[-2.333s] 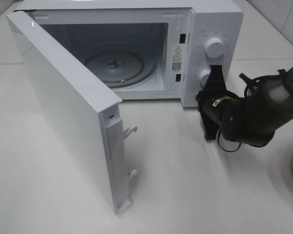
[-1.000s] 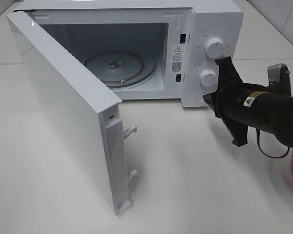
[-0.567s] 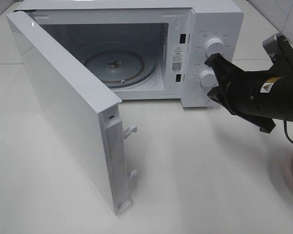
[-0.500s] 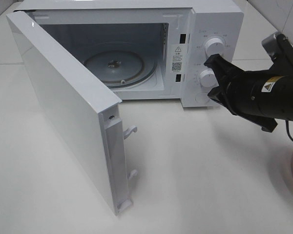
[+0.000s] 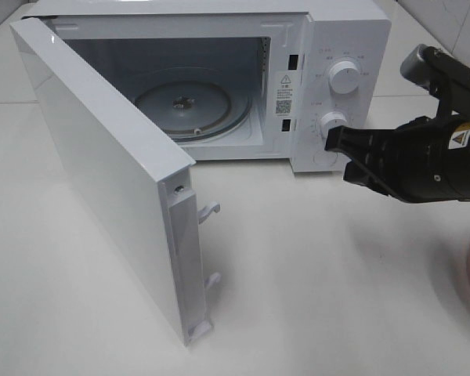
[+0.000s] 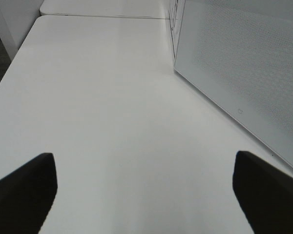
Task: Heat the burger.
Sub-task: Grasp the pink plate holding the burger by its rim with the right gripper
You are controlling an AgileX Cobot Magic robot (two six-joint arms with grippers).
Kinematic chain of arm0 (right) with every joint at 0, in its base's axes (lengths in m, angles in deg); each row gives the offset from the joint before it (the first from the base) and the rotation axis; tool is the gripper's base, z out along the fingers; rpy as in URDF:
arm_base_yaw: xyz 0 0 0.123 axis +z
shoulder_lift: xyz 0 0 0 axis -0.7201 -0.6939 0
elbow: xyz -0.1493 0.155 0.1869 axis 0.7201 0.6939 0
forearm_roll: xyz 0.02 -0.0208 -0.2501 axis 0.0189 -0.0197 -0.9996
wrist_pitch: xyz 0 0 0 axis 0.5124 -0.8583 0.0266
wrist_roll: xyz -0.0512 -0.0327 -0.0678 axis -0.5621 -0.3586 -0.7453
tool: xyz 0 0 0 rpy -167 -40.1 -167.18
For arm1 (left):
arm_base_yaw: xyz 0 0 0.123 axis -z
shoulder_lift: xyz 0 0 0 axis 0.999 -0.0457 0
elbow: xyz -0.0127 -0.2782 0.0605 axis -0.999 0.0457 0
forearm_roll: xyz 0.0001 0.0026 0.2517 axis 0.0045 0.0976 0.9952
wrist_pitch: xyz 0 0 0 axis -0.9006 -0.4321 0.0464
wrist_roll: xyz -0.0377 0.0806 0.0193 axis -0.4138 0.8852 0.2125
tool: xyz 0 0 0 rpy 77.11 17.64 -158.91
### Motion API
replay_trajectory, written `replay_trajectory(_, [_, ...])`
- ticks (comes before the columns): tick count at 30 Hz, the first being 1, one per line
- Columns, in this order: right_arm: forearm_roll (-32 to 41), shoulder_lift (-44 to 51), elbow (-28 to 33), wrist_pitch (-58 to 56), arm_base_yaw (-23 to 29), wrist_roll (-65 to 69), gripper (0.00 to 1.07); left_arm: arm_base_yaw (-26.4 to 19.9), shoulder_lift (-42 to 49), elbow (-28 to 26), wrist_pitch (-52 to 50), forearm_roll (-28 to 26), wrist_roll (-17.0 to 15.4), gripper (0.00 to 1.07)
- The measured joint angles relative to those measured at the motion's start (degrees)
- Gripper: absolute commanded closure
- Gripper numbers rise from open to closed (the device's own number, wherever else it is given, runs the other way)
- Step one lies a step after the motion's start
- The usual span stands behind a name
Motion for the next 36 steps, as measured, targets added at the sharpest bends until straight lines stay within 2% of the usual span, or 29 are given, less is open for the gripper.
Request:
replay_trajectory(15, [-1.0,2.4,-0.2,-19.3,0.0,-8.3,1.06,0.0,0.0,0.0,0.0,0.0,0.0,0.17])
replay_trajectory(21, [-7.4,2.4,-3.3,-30.5,-0.9,-8.8,1.05,0.0,0.0,0.0,0.0,0.0,0.3,0.17])
replay_trajectory(23, [-10.1,2.3,-5.2,-35.4,-3.7,-8.8,1.04,0.0,0.0,0.0,0.0,0.0,0.3,0.17])
replay_trajectory(26, [-11.1,2.3,-5.7,-36.8,-4.6,-8.8,1.03,0.0,0.0,0.0,0.0,0.0,0.0,0.17])
replay_trajectory(28, [-14.1,2.3,-7.2,-40.5,-7.8,-8.9,1.01,0.0,0.0,0.0,0.0,0.0,0.0,0.17])
replay_trajectory(29, [-14.1,2.3,-7.2,-40.5,-7.8,-8.9,1.01,0.0,0.0,0.0,0.0,0.0,0.0,0.17])
replay_trajectory(31, [-17.5,2.3,-8.0,-43.5,-12.1,-9.3,0.96,0.0,0.0,0.0,0.0,0.0,0.0,0.17])
replay_trajectory(33, [-18.0,2.3,-8.1,-44.1,-13.2,-9.7,0.94,0.0,0.0,0.0,0.0,0.0,0.0,0.17])
replay_trajectory(34, [-18.7,2.3,-8.1,-44.3,-15.1,-10.4,0.87,0.0,0.0,0.0,0.0,0.0,0.0,0.17])
replay_trajectory(36, [-18.8,2.3,-8.1,-44.7,-15.9,-10.9,0.83,0.0,0.0,0.0,0.0,0.0,0.0,0.17])
